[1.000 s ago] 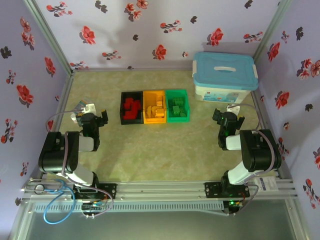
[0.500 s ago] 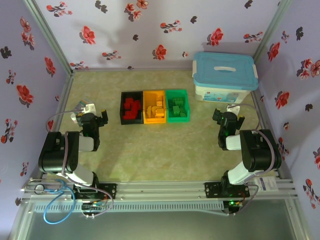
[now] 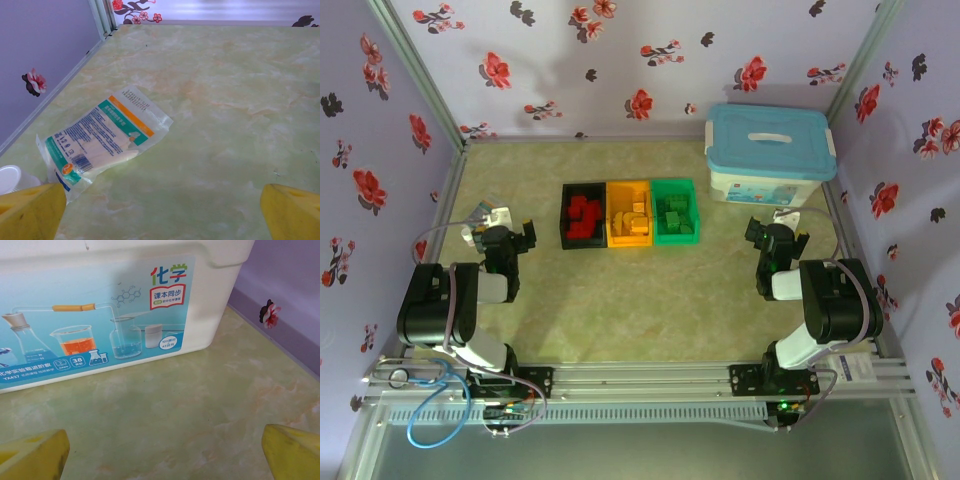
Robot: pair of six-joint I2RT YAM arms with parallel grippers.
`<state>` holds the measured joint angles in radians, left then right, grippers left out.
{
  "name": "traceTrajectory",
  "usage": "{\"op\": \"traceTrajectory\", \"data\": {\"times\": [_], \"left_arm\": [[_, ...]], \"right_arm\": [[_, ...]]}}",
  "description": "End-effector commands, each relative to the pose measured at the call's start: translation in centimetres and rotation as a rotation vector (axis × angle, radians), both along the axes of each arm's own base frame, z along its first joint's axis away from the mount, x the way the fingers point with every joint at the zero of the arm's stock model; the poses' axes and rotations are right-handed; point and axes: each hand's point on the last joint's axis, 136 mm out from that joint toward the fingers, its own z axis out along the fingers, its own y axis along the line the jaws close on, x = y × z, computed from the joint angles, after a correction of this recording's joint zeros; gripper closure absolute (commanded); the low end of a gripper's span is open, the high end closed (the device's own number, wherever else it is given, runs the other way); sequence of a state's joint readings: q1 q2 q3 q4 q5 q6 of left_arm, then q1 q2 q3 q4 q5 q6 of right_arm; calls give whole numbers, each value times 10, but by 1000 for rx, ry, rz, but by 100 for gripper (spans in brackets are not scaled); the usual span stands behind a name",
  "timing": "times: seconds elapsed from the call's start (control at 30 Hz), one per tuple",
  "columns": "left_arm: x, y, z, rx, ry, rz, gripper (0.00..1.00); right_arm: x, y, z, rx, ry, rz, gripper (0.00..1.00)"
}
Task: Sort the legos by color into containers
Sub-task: Reset both arms
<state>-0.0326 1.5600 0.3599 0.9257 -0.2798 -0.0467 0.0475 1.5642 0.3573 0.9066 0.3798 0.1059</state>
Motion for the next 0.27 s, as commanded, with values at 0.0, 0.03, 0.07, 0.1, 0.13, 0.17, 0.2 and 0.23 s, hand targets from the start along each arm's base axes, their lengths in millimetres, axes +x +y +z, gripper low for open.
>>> {"op": "traceTrajectory", "data": {"times": [0.0, 0.03, 0.07, 0.1, 0.13, 0.17, 0.2, 0.23], "left_arm": [[5, 3, 11, -3, -33, 15, 0], [5, 3, 11, -4, -30, 14, 0], [6, 3, 11, -7, -29, 13, 0], [6, 3, 11, -10, -28, 11, 0], [5, 3, 11, -12, -29, 10, 0], [5, 3, 11, -11, -32, 8, 0], [5, 2, 12, -9, -33, 7, 0], [5, 2, 11, -7, -31, 2, 0]], "right_arm": [[5, 2, 9, 13, -34, 5, 1], [5, 2, 9, 13, -33, 3, 1], [5, 2, 9, 13, -32, 4, 1], [5, 2, 9, 13, -34, 5, 1], [5, 2, 9, 13, -32, 5, 1], [5, 2, 9, 13, -33, 5, 1], [5, 2, 9, 13, -33, 5, 1], [6, 2, 9, 13, -30, 5, 1]]}}
